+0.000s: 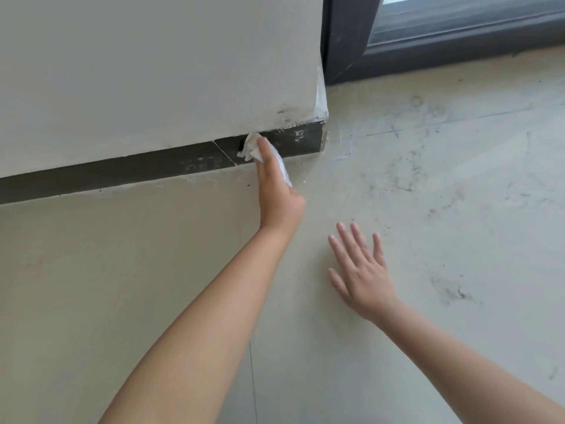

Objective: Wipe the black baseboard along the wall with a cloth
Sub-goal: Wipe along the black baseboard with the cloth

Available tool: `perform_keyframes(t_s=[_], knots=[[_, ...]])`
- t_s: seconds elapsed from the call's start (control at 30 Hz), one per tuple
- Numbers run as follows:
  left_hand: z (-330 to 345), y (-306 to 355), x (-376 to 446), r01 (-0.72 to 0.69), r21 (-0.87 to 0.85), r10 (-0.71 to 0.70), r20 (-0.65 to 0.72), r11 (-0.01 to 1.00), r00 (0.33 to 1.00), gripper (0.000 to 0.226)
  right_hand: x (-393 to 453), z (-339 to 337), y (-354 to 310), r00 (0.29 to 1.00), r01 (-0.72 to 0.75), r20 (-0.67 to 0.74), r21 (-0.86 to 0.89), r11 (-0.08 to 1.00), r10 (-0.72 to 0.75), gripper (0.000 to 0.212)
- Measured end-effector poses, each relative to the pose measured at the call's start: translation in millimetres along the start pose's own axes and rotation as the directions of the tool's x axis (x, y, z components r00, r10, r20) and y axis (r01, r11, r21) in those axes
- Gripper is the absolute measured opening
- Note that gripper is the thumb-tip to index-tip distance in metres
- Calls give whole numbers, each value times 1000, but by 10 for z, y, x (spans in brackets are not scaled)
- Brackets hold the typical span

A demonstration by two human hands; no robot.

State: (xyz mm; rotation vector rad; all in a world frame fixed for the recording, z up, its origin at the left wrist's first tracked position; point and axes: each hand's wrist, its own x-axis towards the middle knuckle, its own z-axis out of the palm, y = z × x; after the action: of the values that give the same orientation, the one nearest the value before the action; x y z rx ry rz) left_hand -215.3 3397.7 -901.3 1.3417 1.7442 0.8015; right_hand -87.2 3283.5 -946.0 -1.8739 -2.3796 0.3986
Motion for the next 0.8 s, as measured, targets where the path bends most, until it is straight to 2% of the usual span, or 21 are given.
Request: perform_keyframes(t_s=[0.07,0.13,0.2,0.3,0.5,0.63,0.8], knots=[[172,57,6,-14,-44,12,-47,999,999,77,-28,1,156,996,-77,-43,-37,996,75,57],[324,86,2,-34,-73,28,-75,997,997,76,-66,24,273,989,-144,-16,-29,989,144,56],[457,117,4,-70,-78,63,-86,995,994,76,-89,48,344,989,-150,11,-35,988,150,56],[655,187,-19,-165,-24,166,52,986,985,77,-107,115,379,993,-117,-2,-90,989,117,55],[640,102,-209,-255,46,238,231,966,944,78,-110,110,386,989,-151,-14,-42,988,150,60],[143,-257,-279,-111,133,101,80,985,992,73,-37,25,249,989,-149,-24,-56,987,148,55],[-428,-582,-304,3,199,21,-117,980,993,71,291,20,-220,999,-45,8,-62,997,45,49]])
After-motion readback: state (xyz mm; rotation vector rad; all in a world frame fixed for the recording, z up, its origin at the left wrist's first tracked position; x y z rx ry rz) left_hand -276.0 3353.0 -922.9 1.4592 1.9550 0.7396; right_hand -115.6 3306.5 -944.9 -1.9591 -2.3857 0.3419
